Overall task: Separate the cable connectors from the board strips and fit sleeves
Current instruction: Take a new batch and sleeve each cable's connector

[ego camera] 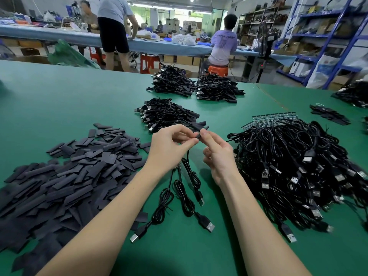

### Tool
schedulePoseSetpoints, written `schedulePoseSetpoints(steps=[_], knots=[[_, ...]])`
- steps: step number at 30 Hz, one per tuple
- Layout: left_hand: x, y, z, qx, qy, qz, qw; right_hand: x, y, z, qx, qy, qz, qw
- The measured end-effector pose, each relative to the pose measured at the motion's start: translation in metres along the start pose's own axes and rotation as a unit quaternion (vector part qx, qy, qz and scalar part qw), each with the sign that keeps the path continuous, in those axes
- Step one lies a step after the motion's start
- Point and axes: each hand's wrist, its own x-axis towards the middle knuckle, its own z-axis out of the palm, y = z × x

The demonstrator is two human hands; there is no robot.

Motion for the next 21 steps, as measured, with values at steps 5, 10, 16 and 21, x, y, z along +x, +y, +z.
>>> schedulePoseSetpoints(steps=[5, 10, 16, 21], knots=[[0.0002, -0.0019, -0.0002, -0.076, -0.058, -0.093, 0.991, 0.0017, 0.0024, 0.0001, -0.023, 0.013, -0.082, 0.996], [0.0017, -0.0045, -0.0010, -0.081, -0.046, -0.121, 0.988, 0.0016, 0.0038, 0.0022, -0.011, 0.021, -0.080, 0.996], [0.0012, -0.0027, 0.0017, -0.148, -0.020, -0.138, 0.979, -0.0023, 0.0064, 0.0078, 0.043, 0.027, -0.031, 0.998], [0.0002, -0.0037, 0.0037, -0.134, -0.031, -0.141, 0.980, -0.0021, 0.0029, 0.0061, 0.056, 0.030, -0.026, 0.998]])
